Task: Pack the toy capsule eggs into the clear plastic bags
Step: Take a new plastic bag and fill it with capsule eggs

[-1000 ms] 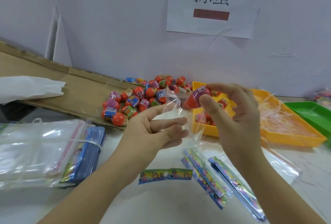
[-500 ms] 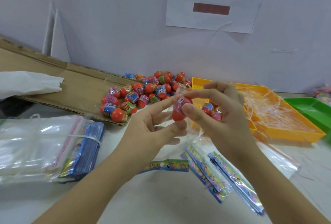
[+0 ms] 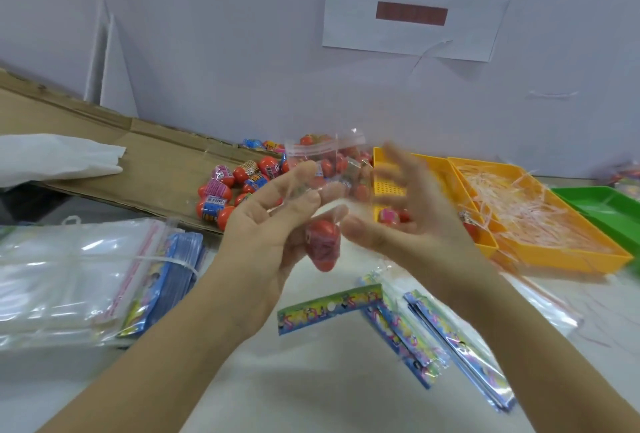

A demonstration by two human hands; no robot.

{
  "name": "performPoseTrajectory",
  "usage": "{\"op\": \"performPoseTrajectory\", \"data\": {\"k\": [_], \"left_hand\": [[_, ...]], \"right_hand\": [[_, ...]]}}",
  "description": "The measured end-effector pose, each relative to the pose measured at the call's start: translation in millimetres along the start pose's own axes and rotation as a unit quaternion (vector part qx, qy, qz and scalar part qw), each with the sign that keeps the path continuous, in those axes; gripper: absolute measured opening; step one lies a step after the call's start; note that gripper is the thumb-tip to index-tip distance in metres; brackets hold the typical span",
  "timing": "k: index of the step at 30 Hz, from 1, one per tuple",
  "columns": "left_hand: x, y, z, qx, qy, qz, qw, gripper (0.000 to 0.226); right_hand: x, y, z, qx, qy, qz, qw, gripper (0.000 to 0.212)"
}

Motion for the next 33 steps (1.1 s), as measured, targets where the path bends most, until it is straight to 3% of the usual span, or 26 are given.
{"op": "performPoseTrajectory", "data": {"k": [3, 6, 8, 11, 14, 16, 18, 21, 24, 27, 28, 30, 33], "left_hand": [[0.9, 2.5, -0.5, 0.016, -0.001, 0.014, 1.000, 0.038], [1.2, 4.1, -1.8, 0.038, -0.018, -0.026, 0.999, 0.061], [10.8, 4.4, -0.3, 0.057, -0.063, -0.091, 0.992, 0.063], [17.6, -2.3, 0.3, 0.008, -0.087, -0.076, 0.993, 0.056], [0.8, -19.9, -7.3, -0.081, -0.020, -0.010, 0.996, 0.035], [-10.6, -32.4, -10.8, -0.114, 0.016, -0.014, 0.993, 0.023], [-10.7, -42.6, -12.1, -0.140, 0.021, -0.034, 0.989, 0.010], [1.8, -51.3, -11.0, -0.176, -0.001, -0.058, 0.983, 0.019], [9.1, -51.2, -11.7, -0.172, -0.004, -0.070, 0.983, 0.017], [15.4, -51.4, -11.0, -0.169, -0.007, -0.059, 0.984, 0.012], [17.6, -50.2, -9.9, -0.162, -0.012, -0.055, 0.985, 0.028], [23.5, -48.3, -9.1, -0.146, -0.025, -0.061, 0.987, 0.067], [28.5, -45.9, -9.1, -0.128, -0.029, -0.108, 0.986, 0.083]], "right_hand": [[-16.3, 6.2, -3.2, 0.033, 0.048, -0.079, 0.995, 0.055], [-19.5, 1.3, -5.0, -0.030, 0.032, -0.145, 0.989, 0.039], [-20.5, -2.9, -4.5, -0.064, 0.020, -0.180, 0.981, 0.032], [-20.8, -0.4, -5.5, -0.068, 0.017, -0.192, 0.979, 0.035], [-33.1, -4.6, -14.1, -0.107, 0.049, -0.177, 0.977, 0.026], [-36.4, -13.5, -25.5, -0.146, 0.043, -0.027, 0.988, 0.007], [-33.4, -14.3, -41.6, -0.148, -0.001, 0.180, 0.972, 0.015], [-24.3, -2.9, -69.0, -0.136, -0.065, 0.401, 0.904, 0.028], [-36.4, 11.4, -99.9, -0.081, -0.038, 0.587, 0.805, 0.035], [-61.2, 15.6, -120.3, -0.020, 0.042, 0.645, 0.763, 0.035], [-66.3, 16.2, -123.6, -0.016, 0.054, 0.647, 0.760, 0.032], [-68.1, 15.2, -128.4, -0.042, 0.040, 0.640, 0.766, 0.023], [-61.5, 8.2, -126.2, -0.118, -0.012, 0.572, 0.812, 0.017]]}}
Point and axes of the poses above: each hand's wrist, its own z-axis away from the middle knuckle, its own y-axis out of the palm, x = y × z, the point moved 7 cm from there along -z, towards the middle knuckle, and after that the axes turned 1 degree about x, right-handed, at the moved point
